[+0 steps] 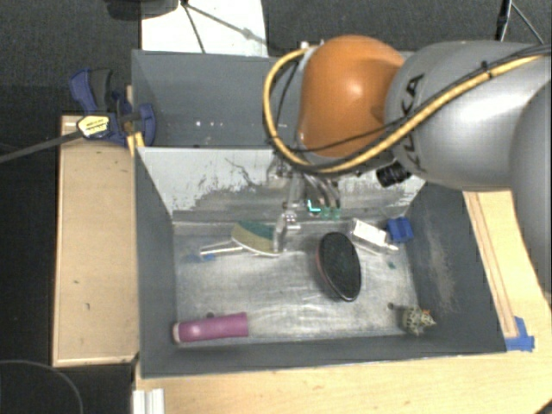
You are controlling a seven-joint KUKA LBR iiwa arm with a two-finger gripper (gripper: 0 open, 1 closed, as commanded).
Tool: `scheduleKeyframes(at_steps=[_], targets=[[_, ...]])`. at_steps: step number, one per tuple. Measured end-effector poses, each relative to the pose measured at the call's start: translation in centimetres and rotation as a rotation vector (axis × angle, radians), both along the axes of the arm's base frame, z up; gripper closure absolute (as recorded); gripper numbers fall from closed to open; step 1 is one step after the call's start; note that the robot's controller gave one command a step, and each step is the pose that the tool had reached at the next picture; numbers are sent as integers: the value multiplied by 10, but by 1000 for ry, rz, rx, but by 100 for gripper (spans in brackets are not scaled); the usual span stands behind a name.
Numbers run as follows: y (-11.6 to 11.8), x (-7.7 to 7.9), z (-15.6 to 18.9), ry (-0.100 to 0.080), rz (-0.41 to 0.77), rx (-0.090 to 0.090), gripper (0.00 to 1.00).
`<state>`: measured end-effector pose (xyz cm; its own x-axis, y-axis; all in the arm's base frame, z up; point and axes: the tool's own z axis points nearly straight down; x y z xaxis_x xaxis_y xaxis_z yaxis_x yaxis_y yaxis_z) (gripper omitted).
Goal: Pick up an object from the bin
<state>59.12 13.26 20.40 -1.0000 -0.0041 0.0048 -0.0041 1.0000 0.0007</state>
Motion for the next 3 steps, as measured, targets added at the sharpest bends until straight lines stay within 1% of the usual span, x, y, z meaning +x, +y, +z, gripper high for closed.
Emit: scheduleKeyframes(at_steps=[1, 2, 3], targets=[[-3, -15, -131, -17, -2, 3, 0], [-4, -13, -128, -21, -3, 3, 100], [-13, -25, 12, -15, 4, 1, 100]])
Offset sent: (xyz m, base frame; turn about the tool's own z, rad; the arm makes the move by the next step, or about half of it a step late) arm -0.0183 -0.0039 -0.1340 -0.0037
